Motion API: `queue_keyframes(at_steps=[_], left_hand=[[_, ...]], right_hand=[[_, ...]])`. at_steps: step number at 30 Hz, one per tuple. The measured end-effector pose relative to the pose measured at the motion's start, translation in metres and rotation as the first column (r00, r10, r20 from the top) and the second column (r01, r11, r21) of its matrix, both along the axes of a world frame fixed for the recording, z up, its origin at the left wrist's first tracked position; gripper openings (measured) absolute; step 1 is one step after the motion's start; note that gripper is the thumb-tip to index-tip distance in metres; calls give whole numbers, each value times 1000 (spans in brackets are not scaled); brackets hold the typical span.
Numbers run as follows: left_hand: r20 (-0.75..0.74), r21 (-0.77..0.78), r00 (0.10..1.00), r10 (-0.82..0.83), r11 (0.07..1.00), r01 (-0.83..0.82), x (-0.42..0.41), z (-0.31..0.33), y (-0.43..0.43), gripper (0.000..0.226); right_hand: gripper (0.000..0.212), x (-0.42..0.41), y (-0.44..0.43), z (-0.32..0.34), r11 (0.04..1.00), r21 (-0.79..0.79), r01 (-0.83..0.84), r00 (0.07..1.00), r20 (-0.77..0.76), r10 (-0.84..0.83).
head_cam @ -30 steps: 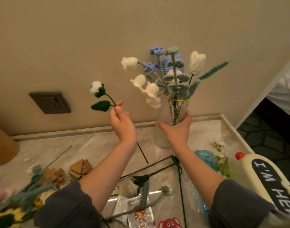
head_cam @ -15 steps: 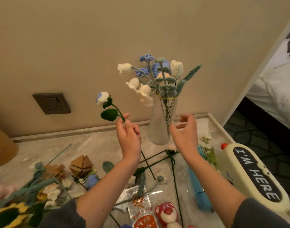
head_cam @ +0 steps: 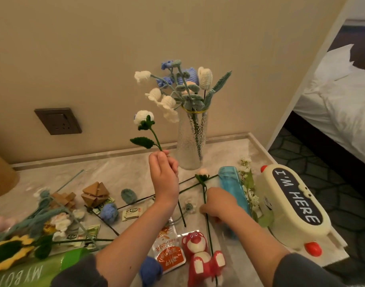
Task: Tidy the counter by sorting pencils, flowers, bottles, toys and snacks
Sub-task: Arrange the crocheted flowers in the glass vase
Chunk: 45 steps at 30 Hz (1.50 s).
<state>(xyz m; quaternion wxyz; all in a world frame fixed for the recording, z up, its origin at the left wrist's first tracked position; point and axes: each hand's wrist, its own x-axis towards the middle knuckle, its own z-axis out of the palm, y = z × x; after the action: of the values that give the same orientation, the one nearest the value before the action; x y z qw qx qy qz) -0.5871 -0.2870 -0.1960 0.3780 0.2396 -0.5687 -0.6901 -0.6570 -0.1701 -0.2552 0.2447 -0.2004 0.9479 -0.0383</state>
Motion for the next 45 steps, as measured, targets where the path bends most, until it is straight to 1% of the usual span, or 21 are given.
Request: queue_keyframes(at_steps=[3, 5, 7, 8, 10, 12, 17, 20, 23, 27, 29, 32, 34, 37, 39, 43, 45], left_hand=[[-7, -11, 1000, 14, 1000, -14, 2, 1, 4, 23], [-9, -22, 1000, 18, 1000, -19, 4, 0, 6, 21], [-23, -37, 999, 22, 999, -23, 5, 2, 9, 20], [-29, -43, 999, 20, 999, -21, 5, 2, 9, 19], [-47, -56, 998, 29, 998, -31, 3, 4, 13, 17], [-68, -69, 997, 31, 997, -36, 0, 6, 17, 16], [-135, -189, 990, 29, 981, -54, -8, 11, 32, 16], [-138, -219, 989, 55, 972, -85, -15, 18, 35, 14], [-106, -211, 994, 38, 976, -60, -21, 24, 34, 11], [-46, -133, 998, -34, 991, 28, -31, 37, 36, 12], [-40, -83, 996, -77, 994, 74, -35, 44, 37, 13], [-31, 29, 993, -116, 993, 117, -40, 52, 34, 16], [-32, 67, 988, -152, 986, 154, -42, 56, 31, 15], [-34, 55, 982, -184, 981, 186, -43, 63, 30, 14], [-52, 36, 977, -205, 978, 207, -46, 67, 30, 16], [-88, 12, 972, -216, 976, 218, -58, 80, 30, 17], [-107, -8, 968, -227, 974, 227, -66, 89, 29, 20]], right_hand=[[19, 0, -3, -4, 999, 18, -41, 999, 13, 41], [17, -1, -3, -3, 998, -8, -60, 998, 33, 60], [6, -6, -2, 2, 996, -78, -51, 998, 36, 53], [6, -8, -2, 7, 992, -118, -40, 999, 26, 43], [16, -13, -2, 20, 974, -225, -16, 1000, 17, 21], [14, -18, -2, 33, 934, -357, 10, 998, 56, 10], [11, -21, 5, 60, 824, -567, -27, 999, 20, 46], [10, -22, 10, 78, 748, -654, -110, 992, -117, 43], [13, -28, 14, 99, 667, -720, -192, 972, -232, 30], [17, -35, 15, 130, 527, -822, -217, 971, -237, 31], [16, -38, 14, 139, 492, -839, -232, 970, -240, 49], [14, -47, 14, 147, 478, -849, -226, 973, -214, 80], [12, -52, 15, 149, 483, -849, -212, 977, -189, 96], [8, -58, 15, 150, 498, -841, -212, 977, -172, 126], [10, -60, 14, 151, 492, -844, -213, 976, -168, 135], [14, -67, 14, 162, 458, -852, -253, 967, -226, 115], [13, -72, 13, 170, 447, -852, -274, 961, -261, 91]])
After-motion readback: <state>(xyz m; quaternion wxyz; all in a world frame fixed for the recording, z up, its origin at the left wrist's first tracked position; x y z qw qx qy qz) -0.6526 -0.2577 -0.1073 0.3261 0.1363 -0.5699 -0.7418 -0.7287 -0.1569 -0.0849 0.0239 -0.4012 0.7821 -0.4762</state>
